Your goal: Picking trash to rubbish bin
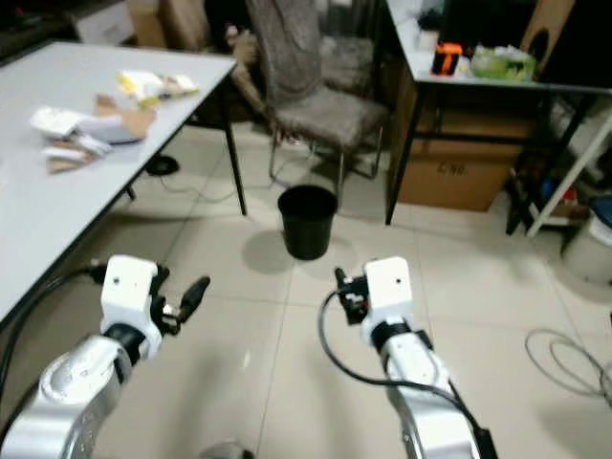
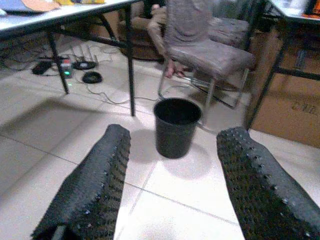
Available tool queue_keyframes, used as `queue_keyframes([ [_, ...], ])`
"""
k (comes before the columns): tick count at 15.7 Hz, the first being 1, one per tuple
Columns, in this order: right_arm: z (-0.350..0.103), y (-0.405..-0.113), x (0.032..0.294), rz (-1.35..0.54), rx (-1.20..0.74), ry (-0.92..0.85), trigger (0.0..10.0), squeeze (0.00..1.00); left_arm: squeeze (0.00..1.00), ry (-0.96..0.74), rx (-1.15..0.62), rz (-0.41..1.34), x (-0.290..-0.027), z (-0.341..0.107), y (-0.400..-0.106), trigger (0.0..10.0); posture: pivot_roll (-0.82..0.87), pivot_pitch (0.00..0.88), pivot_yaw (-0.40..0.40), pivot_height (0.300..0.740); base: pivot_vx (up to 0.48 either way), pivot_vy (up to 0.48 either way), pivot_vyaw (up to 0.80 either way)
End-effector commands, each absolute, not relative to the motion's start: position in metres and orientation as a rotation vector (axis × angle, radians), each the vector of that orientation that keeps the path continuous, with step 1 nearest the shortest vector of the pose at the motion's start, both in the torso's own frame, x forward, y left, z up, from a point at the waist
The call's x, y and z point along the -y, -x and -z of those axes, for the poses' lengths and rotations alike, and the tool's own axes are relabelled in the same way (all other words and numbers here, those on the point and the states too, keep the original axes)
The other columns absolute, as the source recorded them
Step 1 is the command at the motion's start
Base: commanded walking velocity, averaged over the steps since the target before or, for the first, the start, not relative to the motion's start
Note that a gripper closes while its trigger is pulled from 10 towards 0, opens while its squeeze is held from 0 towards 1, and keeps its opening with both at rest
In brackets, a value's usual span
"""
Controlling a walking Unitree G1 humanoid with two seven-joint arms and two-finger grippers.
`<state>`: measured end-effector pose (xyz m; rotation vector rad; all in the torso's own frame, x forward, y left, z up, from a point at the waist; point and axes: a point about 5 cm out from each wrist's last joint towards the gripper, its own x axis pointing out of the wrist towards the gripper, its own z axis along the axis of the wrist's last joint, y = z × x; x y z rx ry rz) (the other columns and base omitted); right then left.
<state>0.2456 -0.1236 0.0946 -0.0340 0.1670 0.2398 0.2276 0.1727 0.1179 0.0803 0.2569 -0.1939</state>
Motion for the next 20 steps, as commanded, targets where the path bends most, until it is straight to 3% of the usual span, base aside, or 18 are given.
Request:
queue_keyframes([
  [1, -0.1, -0.248, 0.122, -0.246, -0.144, 0.018, 10.0, 0.0, 0.0, -0.083, -0.187, 0.144, -0.178, -0.128, -0.23, 10.0, 0.02, 0.0, -0.03, 0.74, 0.0, 0.0, 0.0],
  [5, -0.117, -0.259, 0.116, -0.325, -0.078, 0.029, 10.0, 0.0, 0.0, -0.171, -0.024, 0.076, -0.181, -0.155, -0.242, 10.0, 0.03, 0.0, -0.04, 0.74, 0.0, 0.0, 0.6],
  [11, -0.126, -0.272, 0.119, -0.332, -0.037, 0.041, 10.0, 0.0, 0.0, -0.172, 0.032, 0.09, -0.174, -0.165, -0.255, 10.0, 0.03, 0.0, -0.037, 0.74, 0.0, 0.0, 0.8],
  [16, -0.126, -0.274, 0.122, -0.314, -0.034, 0.048, 10.0, 0.0, 0.0, -0.21, 0.03, 0.103, -0.176, -0.166, -0.264, 10.0, 0.02, 0.0, -0.029, 0.74, 0.333, 0.0, 0.8],
  [20, -0.126, -0.274, 0.124, -0.294, -0.031, 0.018, 10.0, 0.0, 0.0, -0.203, 0.012, 0.104, -0.178, -0.163, -0.267, 10.0, 0.01, 0.0, -0.021, 0.74, 0.373, 0.0, 0.0],
])
